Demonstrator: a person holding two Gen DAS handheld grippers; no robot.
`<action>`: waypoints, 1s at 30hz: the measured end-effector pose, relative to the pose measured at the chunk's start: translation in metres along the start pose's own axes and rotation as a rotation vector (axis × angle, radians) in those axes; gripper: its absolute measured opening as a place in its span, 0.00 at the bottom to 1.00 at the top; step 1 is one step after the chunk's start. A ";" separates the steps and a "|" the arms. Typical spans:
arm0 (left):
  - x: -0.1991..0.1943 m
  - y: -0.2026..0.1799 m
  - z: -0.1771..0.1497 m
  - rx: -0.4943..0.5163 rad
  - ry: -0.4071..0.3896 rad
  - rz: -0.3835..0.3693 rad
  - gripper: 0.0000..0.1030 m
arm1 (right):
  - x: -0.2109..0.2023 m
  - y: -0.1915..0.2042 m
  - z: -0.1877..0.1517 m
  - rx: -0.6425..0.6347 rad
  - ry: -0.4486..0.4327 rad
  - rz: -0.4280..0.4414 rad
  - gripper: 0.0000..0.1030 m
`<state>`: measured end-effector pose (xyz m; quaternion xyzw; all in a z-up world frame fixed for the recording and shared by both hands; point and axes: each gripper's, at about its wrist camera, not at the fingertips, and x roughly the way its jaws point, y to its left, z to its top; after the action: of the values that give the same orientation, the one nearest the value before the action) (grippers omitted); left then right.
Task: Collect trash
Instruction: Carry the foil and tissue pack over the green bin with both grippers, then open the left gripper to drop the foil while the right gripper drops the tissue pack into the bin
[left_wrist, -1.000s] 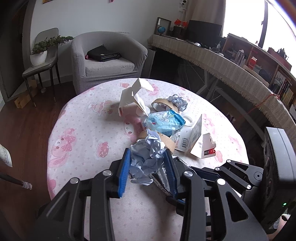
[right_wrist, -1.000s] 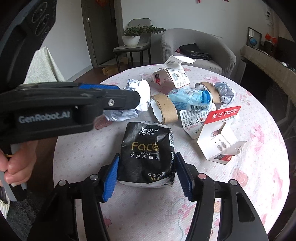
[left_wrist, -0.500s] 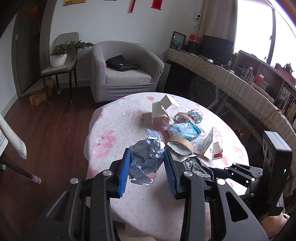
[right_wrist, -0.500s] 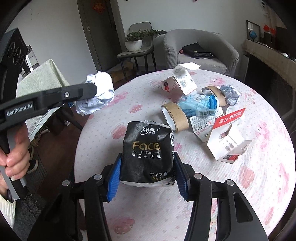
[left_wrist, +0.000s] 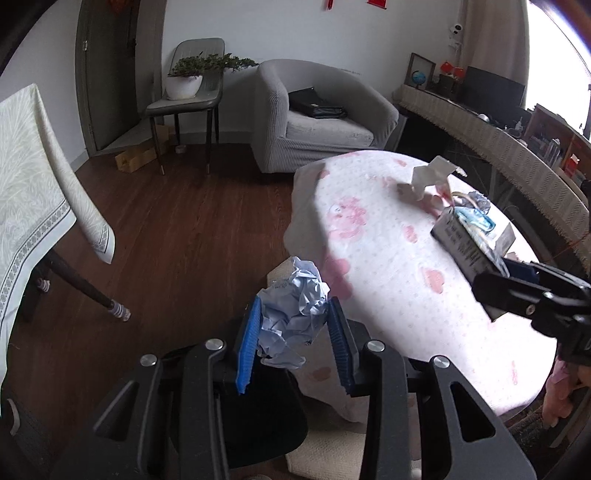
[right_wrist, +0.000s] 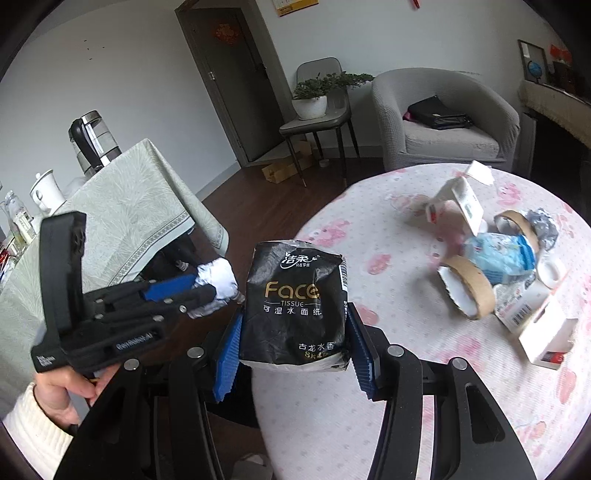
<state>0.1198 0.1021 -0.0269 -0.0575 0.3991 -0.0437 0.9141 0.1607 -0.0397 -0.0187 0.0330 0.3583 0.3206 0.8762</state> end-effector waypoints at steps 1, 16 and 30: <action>0.003 0.005 -0.004 -0.005 0.019 0.002 0.38 | 0.005 0.007 0.002 -0.010 0.002 0.013 0.51; 0.025 0.077 -0.063 -0.095 0.181 0.106 0.38 | 0.064 0.072 0.006 -0.084 0.090 0.103 0.51; 0.061 0.114 -0.115 -0.107 0.359 0.135 0.50 | 0.120 0.104 -0.004 -0.101 0.206 0.118 0.51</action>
<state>0.0803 0.1992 -0.1645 -0.0706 0.5603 0.0294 0.8248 0.1661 0.1121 -0.0644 -0.0230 0.4271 0.3910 0.8150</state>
